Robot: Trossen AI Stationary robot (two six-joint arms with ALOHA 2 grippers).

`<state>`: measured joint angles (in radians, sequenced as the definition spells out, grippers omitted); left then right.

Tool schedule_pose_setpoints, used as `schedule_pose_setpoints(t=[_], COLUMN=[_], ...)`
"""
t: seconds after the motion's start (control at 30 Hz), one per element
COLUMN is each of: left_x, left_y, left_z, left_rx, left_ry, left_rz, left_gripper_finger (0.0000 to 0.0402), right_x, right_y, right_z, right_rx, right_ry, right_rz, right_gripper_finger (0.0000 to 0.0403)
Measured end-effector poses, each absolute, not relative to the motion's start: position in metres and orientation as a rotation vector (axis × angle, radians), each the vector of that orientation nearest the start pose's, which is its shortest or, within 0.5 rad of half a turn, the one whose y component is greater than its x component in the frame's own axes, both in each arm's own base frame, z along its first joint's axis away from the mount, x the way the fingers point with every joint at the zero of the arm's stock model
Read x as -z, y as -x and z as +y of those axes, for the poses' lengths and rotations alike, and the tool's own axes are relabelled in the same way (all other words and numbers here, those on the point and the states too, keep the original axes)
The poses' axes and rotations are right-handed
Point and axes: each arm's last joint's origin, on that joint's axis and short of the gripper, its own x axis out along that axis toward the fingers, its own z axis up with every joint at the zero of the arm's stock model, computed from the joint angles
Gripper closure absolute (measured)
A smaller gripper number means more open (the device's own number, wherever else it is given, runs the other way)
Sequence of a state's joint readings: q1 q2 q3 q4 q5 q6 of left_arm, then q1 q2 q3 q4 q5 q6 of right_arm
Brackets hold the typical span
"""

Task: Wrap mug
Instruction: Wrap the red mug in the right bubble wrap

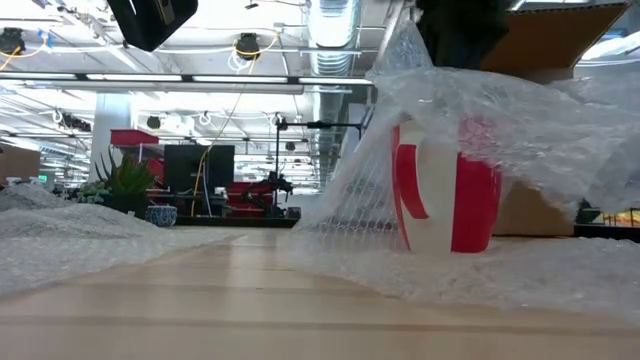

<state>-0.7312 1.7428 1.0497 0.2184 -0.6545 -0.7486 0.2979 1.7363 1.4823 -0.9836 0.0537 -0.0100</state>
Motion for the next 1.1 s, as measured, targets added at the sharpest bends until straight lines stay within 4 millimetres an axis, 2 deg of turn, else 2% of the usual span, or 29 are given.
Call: schedule_pose_setpoints(t=[0.07, 0.13, 0.2, 0.47, 0.6, 0.7, 0.87, 1.03, 1.1], left_x=[-0.212, -0.212, -0.212, -0.212, -0.212, -0.212, -0.212, -0.212, -0.212], left_y=[-0.289, -0.289, -0.289, -0.290, -0.290, -0.291, -0.291, -0.291, -0.291], left_z=[-0.236, -0.236, -0.236, -0.235, -0.234, -0.234, -0.234, -0.234, -0.234], left_rx=[-0.063, -0.064, -0.064, -0.075, -0.082, -0.081, -0.083, -0.083, -0.083], left_ry=[0.437, 0.437, 0.436, 0.434, 0.446, 0.449, 0.453, 0.457, 0.457], left_rz=[0.369, 0.369, 0.369, 0.364, 0.361, 0.359, 0.359, 0.358, 0.358], left_gripper_finger=[0.0343, 0.0343, 0.0343, 0.0343, 0.0343, 0.0343, 0.0343, 0.0343, 0.0343], right_x=[-0.276, -0.271, -0.260, -0.197, -0.178, -0.171, -0.195, -0.245, -0.258], right_y=[-0.329, -0.326, -0.327, -0.343, -0.349, -0.352, -0.348, -0.334, -0.327], right_z=[0.106, 0.106, 0.100, 0.070, 0.063, 0.065, 0.071, 0.074, 0.075], right_rx=[-0.300, -0.338, -0.317, -0.278, -0.265, -0.290, -0.283, -0.293, -0.278], right_ry=[0.192, 0.164, 0.142, 0.067, 0.060, 0.072, 0.106, 0.115, 0.087], right_rz=[1.141, 1.117, 1.113, 1.196, 1.241, 1.255, 1.263, 1.218, 1.207], right_gripper_finger=[0.0403, 0.0403, 0.0403, 0.0403, 0.0403, 0.0403, 0.0403, 0.0403, 0.0403])
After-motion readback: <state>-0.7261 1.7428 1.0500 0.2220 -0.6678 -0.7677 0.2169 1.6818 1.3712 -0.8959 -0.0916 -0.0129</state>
